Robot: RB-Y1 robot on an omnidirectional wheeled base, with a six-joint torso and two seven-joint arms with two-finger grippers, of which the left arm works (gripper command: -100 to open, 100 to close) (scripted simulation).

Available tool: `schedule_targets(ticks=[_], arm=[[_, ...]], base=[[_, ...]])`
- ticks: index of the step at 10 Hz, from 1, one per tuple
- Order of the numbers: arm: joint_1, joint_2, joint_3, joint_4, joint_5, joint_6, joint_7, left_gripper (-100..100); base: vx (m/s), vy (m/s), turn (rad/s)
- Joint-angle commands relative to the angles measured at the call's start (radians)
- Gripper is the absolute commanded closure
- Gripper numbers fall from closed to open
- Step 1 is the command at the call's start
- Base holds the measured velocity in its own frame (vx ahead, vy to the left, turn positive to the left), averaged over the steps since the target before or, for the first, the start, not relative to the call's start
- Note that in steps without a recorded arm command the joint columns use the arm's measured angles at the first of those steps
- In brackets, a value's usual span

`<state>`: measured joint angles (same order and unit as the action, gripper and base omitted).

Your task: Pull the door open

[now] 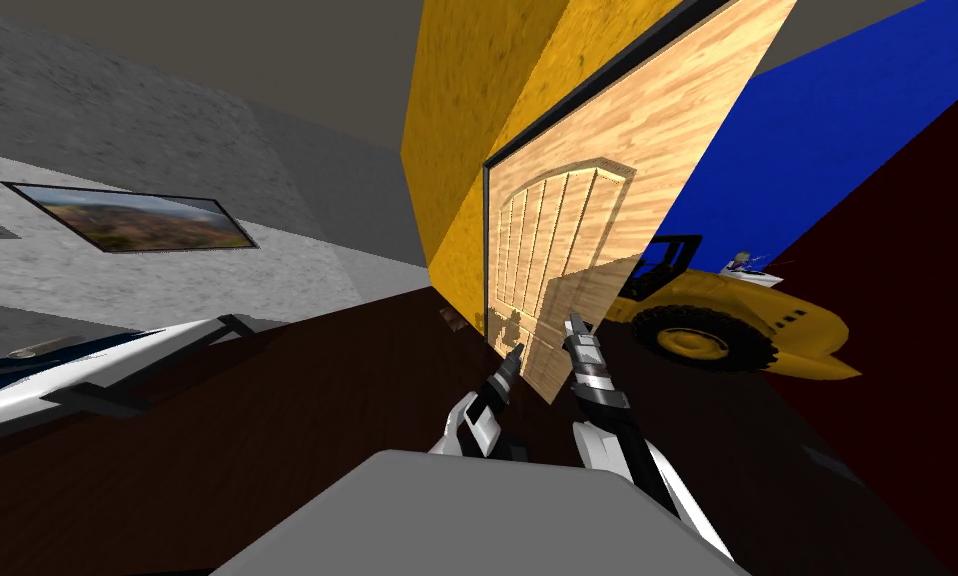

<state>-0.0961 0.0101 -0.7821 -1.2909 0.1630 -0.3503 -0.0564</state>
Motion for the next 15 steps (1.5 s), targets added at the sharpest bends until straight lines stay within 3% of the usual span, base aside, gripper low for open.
schedule_targets(ticks=[1, 6, 15], arm=[[-0.017, -0.002, -0.023, 0.028, 0.006, 0.003, 0.002, -100], [-0.053, -0.021, -0.076, 0.095, 0.016, 0.014, 0.001, -100], [-0.053, -0.021, -0.076, 0.095, 0.016, 0.014, 0.001, -100]], base=[[0.078, -0.169, 0.087], [0.051, -0.095, 0.007], [-0.001, 0.001, 0.004]])
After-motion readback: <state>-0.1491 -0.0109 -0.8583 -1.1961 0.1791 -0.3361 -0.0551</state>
